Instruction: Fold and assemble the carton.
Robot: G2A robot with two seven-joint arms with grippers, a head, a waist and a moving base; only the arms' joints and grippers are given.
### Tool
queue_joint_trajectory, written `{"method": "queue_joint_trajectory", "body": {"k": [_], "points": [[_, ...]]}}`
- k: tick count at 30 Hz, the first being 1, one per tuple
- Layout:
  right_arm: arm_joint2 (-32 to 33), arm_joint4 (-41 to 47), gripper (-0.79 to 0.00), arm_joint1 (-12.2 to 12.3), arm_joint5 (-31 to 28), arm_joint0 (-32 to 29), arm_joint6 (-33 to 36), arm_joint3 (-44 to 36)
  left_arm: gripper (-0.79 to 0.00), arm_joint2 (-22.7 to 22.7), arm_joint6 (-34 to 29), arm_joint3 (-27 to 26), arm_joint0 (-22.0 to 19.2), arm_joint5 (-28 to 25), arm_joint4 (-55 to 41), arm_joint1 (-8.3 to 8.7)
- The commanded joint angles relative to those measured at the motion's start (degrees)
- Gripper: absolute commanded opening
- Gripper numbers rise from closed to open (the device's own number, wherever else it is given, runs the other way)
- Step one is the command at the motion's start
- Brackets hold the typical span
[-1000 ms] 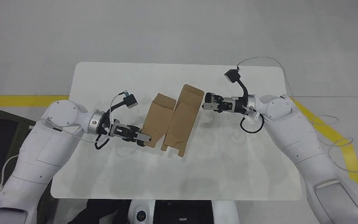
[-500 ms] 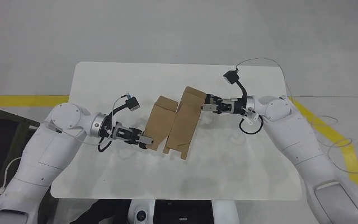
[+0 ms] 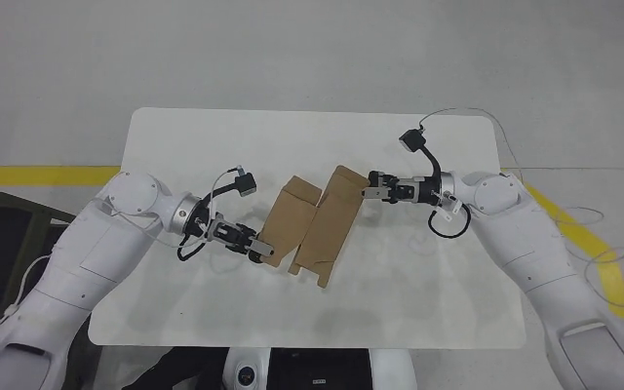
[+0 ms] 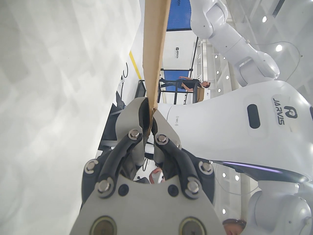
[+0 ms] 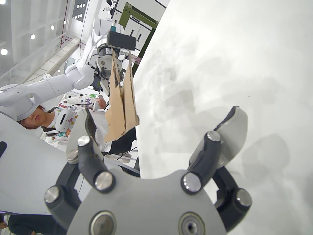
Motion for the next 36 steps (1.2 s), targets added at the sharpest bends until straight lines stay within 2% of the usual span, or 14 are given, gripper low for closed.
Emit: {"method": "queue_joint_trajectory", "body": {"k": [1, 9, 10, 12, 13, 15, 17, 18, 25, 32, 33, 34, 35, 36], "points": [[-0.6, 0.1, 0.0, 0.3, -0.6, 0.2, -0.6, 0.0, -0.785, 2.2, 0.0, 0.1, -1.6, 0.0, 0.1, 0.09], [-5.1, 3.1, 0.0, 2.0, -2.5, 1.1, -2.5, -1.7, -0.785, 9.4, 0.0, 2.3, -7.4, 0.0, -2.3, 0.41], [-5.7, 3.9, -0.022, 2.2, -2.8, 1.1, -2.8, -2.2, -0.785, 10.0, 0.0, 2.6, -7.9, 0.0, -2.5, 0.4], [-7.0, 5.3, -0.351, 2.8, -3.0, 1.2, -3.0, -3.1, -0.785, 11.1, 0.0, 3.1, -8.6, 0.0, -2.9, 0.37], [-7.6, 6.0, -0.437, 3.0, -3.0, 1.2, -3.0, -3.5, -0.785, 11.5, 0.0, 3.2, -8.9, 0.0, -3.0, 0.36], [-8.8, 7.5, -0.523, 3.6, -3.0, 1.3, -2.9, -4.3, -0.785, 12.3, 0.0, 3.6, -9.4, 0.0, -3.4, 0.36], [-10.1, 8.6, -0.68, 4.2, -2.6, 1.5, -2.6, -5.5, -0.785, 12.9, 0.1, 3.7, -9.7, -0.1, -3.6, 0.4], [-10.6, 9.1, -0.72, 4.5, -2.5, 1.6, -2.5, -6.0, -0.785, 13.1, 0.1, 3.8, -9.9, -0.1, -3.8, 0.42], [-14.1, 11.0, -0.782, 6.3, -2.8, 2.9, -2.8, -5.9, -0.785, 14.3, 0.7, 3.9, -10.9, -0.7, -4.4, 0.77], [-17.0, 13.6, -0.785, 7.3, -4.0, 4.2, -4.0, -4.7, -0.785, 14.7, 1.3, 3.3, -11.5, -1.3, -4.9, 1.39], [-17.3, 14.2, -0.785, 7.4, -4.1, 4.4, -4.1, -4.4, -0.588, 14.7, 1.5, 3.2, -11.5, -1.5, -5.0, 1.5], [-17.5, 15.0, -0.785, 7.4, -4.3, 4.4, -4.3, -4.0, -0.132, 14.6, 1.8, 3.2, -11.5, -1.9, -5.1, 1.63], [-17.6, 15.5, -0.785, 7.5, -4.3, 4.5, -4.3, -3.6, 0.0, 14.5, 2.3, 3.6, -11.4, -2.3, -5.4, 1.76], [-17.8, 15.9, -0.785, 7.5, -4.2, 4.7, -4.2, -3.1, 0.0, 14.2, 2.8, 4.2, -11.3, -2.9, -6.0, 1.87]]}}
